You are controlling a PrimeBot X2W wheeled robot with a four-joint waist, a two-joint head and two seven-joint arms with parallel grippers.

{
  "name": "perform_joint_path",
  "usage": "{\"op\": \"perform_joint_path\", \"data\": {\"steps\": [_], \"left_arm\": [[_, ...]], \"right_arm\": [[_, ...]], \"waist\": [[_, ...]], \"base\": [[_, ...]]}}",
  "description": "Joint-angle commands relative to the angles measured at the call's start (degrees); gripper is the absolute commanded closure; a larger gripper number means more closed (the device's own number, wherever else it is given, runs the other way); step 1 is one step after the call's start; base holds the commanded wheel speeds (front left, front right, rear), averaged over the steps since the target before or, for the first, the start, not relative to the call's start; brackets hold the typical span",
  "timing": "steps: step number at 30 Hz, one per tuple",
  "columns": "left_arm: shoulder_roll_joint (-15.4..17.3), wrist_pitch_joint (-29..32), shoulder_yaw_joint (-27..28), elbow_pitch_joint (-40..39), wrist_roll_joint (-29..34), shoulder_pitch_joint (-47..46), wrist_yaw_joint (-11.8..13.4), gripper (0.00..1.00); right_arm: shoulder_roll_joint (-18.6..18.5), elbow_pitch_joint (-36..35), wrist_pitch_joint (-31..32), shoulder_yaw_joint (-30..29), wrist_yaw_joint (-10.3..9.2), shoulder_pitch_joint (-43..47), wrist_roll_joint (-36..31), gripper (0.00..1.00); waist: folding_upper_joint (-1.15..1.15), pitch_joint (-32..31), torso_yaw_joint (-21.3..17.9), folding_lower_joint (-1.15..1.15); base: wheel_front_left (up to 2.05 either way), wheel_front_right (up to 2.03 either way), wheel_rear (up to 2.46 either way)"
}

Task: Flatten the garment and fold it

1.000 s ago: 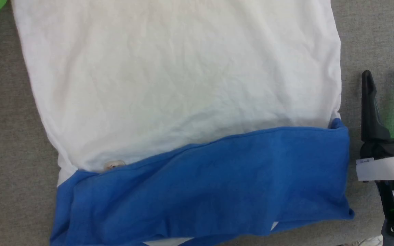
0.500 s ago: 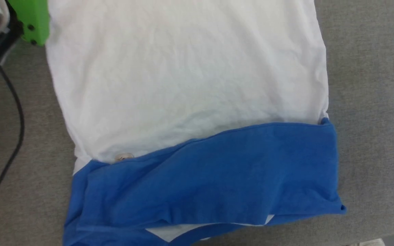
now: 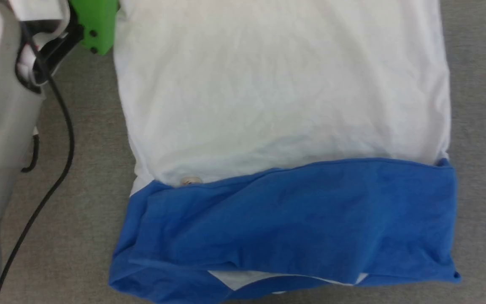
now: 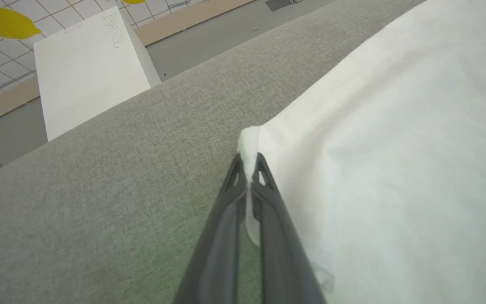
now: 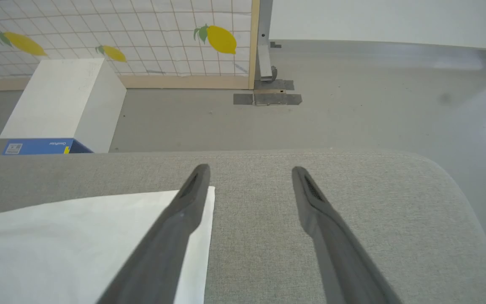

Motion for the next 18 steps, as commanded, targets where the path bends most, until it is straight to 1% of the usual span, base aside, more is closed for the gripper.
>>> {"op": "perform_joint_path", "data": {"steps": [1,7,16,17,18], "left_arm": [[-0.8,-0.6,-0.6,0.0,-0.1,-1.2,-0.3,1.0],[-3.2,-2.0,-3.1,0.9,-0.7,-3.5,-0.4,1.0],[-4.6,-5.1,-6.2,2.8,-2.7,-5.4,-0.4,1.0],[-4.5,-5.5,-6.5,3.0,-3.0,-5.7,-0.4,1.0],[-4.4,-5.8,-6.7,3.3,-3.3,-5.9,-0.4,1.0]], "right_arm": [[0.8,2.1,1.0,-0.4,-0.08,-0.8,-1.7,0.0],[2.4,8.6,2.6,-1.5,-0.08,-1.5,-7.2,0.0],[2.7,11.9,0.7,-4.5,-0.08,-1.1,-11.8,0.0],[2.7,12.1,0.4,-4.9,-0.08,-1.1,-12.2,0.04],[2.7,12.2,0.1,-5.1,-0.08,-1.2,-12.4,0.67]], "waist": [[0.0,3.3,3.6,0.0],[0.0,5.8,7.1,0.0],[0.0,7.5,10.3,0.0],[0.0,7.8,10.5,0.0],[0.0,8.0,10.6,0.0]], "base": [[0.0,0.0,0.0],[0.0,0.0,0.0],[0.0,0.0,0.0],[0.0,0.0,0.0],[0.0,0.0,0.0]]}}
